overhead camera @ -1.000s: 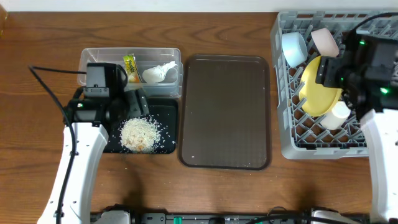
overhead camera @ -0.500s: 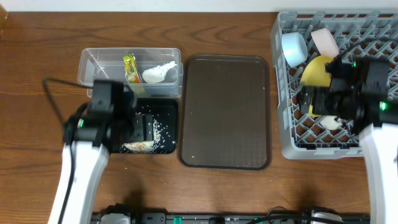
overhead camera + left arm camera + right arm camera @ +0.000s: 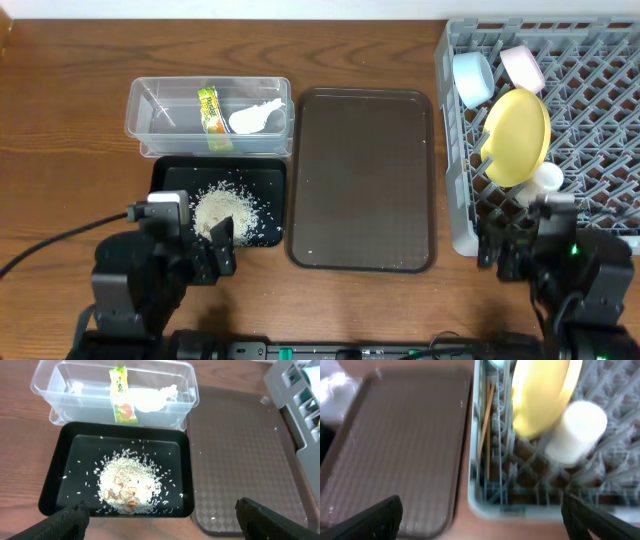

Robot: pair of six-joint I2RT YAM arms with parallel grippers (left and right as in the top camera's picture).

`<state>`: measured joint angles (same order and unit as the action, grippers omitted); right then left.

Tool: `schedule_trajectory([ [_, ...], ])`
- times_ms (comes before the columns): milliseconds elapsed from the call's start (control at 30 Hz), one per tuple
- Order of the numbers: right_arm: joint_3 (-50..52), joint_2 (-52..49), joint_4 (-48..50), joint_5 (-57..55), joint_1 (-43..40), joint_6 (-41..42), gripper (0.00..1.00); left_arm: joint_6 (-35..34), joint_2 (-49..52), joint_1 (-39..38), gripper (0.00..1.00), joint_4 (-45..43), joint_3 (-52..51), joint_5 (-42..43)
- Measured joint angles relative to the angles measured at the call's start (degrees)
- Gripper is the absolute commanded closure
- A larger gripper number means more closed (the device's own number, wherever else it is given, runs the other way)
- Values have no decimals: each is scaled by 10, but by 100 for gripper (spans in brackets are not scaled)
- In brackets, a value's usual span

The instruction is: Sort waste into correct bins and load items into the dishwasher rack

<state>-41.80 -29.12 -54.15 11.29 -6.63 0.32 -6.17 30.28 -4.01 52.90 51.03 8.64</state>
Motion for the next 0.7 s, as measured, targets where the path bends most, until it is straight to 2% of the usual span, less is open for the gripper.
schedule_trajectory([
  [233, 2, 15, -96, -3, 0, 1, 1, 0, -5, 0, 4, 0, 0, 0],
  [567, 3, 19, -92, -5, 0, 1, 1, 0, -5, 0, 4, 0, 0, 0],
  [700, 14, 57, -23, -6, 0, 1, 1, 0, -4, 0, 4, 0, 0, 0],
])
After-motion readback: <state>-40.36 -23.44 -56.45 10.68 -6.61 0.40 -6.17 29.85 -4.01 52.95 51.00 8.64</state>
